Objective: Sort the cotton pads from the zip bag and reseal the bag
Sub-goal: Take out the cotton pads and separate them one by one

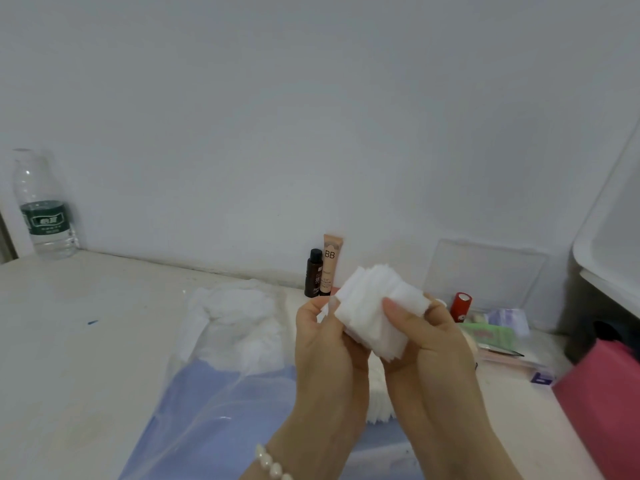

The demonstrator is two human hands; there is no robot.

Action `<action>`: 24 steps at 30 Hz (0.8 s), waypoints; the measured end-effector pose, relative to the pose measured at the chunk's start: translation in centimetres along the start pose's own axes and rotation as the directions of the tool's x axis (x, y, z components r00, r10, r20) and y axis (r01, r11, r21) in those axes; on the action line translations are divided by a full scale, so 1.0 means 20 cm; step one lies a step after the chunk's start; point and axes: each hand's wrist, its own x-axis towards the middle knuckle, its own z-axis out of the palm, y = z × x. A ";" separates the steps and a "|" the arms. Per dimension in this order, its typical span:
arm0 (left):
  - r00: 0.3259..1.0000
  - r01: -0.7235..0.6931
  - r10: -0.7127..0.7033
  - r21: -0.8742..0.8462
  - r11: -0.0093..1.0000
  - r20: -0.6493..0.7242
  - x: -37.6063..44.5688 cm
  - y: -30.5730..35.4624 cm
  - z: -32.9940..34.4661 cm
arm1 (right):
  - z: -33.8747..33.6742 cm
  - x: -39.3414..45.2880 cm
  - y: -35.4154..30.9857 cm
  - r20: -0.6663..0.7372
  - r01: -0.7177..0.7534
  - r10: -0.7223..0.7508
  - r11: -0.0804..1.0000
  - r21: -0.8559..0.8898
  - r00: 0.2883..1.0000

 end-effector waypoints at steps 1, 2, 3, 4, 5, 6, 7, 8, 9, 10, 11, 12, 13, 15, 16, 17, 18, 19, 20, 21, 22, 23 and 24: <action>1.000 0.001 -0.001 -0.002 1.000 0.012 0.00 0.00 0.00 | 0.00 0.00 0.00 -0.003 0.015 -0.015 1.000 -0.012 1.000; 1.000 0.002 -0.002 -0.009 1.000 0.021 0.00 0.00 0.00 | 0.00 0.00 0.00 0.000 0.030 -0.030 0.999 -0.023 1.000; 1.000 0.005 -0.005 -0.016 1.000 0.024 -0.01 -0.01 0.00 | 0.00 0.00 0.00 0.005 0.043 -0.043 0.998 -0.033 0.999; 1.000 0.009 -0.008 -0.025 1.000 0.024 -0.01 -0.02 0.00 | 0.00 0.00 0.00 0.009 0.056 -0.056 0.997 -0.045 0.998; 1.000 0.017 -0.016 -0.044 0.999 0.023 -0.01 -0.02 0.00 | 0.00 0.00 0.00 0.006 0.066 -0.065 0.996 -0.053 0.998; 0.999 0.023 -0.022 -0.068 0.997 0.024 -0.02 -0.02 0.01 | -0.01 0.00 0.00 0.002 0.076 -0.076 0.995 -0.061 0.997; 0.999 0.037 -0.034 -0.095 0.995 0.032 -0.02 -0.02 0.02 | -0.01 0.00 0.00 -0.003 0.086 -0.087 0.994 -0.072 0.996; 0.998 0.053 -0.048 -0.116 0.992 0.047 -0.02 -0.02 0.02 | -0.02 0.01 0.01 -0.010 0.094 -0.096 0.992 -0.089 0.995; 0.996 0.066 -0.057 -0.135 0.989 0.067 -0.03 -0.01 0.02 | -0.02 0.01 0.01 -0.018 0.101 -0.103 0.989 -0.110 0.994; 0.994 0.066 -0.054 -0.134 0.989 0.091 -0.04 -0.01 0.02 | -0.02 0.01 0.02 -0.027 0.107 -0.112 0.985 -0.132 0.993; 0.994 0.043 -0.032 -0.103 0.994 0.109 -0.04 -0.02 0.03 | -0.03 0.01 0.03 -0.037 0.115 -0.121 0.982 -0.152 0.992; 0.993 0.006 0.000 -0.052 0.999 0.118 -0.05 -0.02 0.02 | -0.03 0.01 0.04 -0.047 0.124 -0.133 0.978 -0.169 0.990; 0.992 -0.027 0.029 -0.016 1.000 0.123 -0.05 -0.04 0.02 | -0.03 0.01 0.04 -0.055 0.132 -0.144 0.975 -0.181 0.988; 0.987 -0.074 0.072 0.007 0.997 0.141 -0.06 -0.06 0.02 | -0.03 0.01 0.05 -0.070 0.144 -0.161 0.969 -0.199 0.985; 0.986 -0.087 0.085 0.008 0.996 0.147 -0.07 -0.06 0.02 | -0.03 0.01 0.05 -0.076 0.148 -0.167 0.967 -0.209 0.983; 0.985 -0.089 0.087 0.005 0.996 0.151 -0.07 -0.06 0.02 | -0.03 0.02 0.04 -0.075 0.149 -0.168 0.966 -0.213 0.983; 0.984 -0.086 0.086 -0.005 0.996 0.153 -0.07 -0.06 0.03 | -0.04 0.02 0.03 -0.071 0.144 -0.162 0.968 -0.207 0.984; 0.984 -0.069 0.073 -0.029 0.997 0.160 -0.07 -0.05 0.03 | -0.04 0.03 0.03 -0.065 0.136 -0.151 0.970 -0.200 0.986; 0.985 -0.044 0.052 -0.053 0.998 0.167 -0.06 -0.05 0.03 | -0.05 0.03 0.02 -0.062 0.133 -0.149 0.970 -0.205 0.987; 0.985 -0.015 0.028 -0.075 0.997 0.173 -0.05 -0.04 0.02 | -0.05 0.04 0.01 -0.062 0.126 -0.143 0.967 -0.223 0.988; 0.983 0.015 0.001 -0.090 0.996 0.181 -0.04 -0.03 0.02 | -0.06 0.05 0.01 -0.061 0.119 -0.138 0.962 -0.247 0.989; 0.980 0.049 -0.028 -0.102 0.994 0.197 -0.03 -0.03 0.01 | -0.07 0.07 0.00 -0.061 0.112 -0.132 0.958 -0.264 0.989; 0.975 0.081 -0.056 -0.106 0.991 0.214 -0.03 -0.02 0.01 | -0.08 0.08 0.00 -0.065 0.104 -0.126 0.955 -0.278 0.990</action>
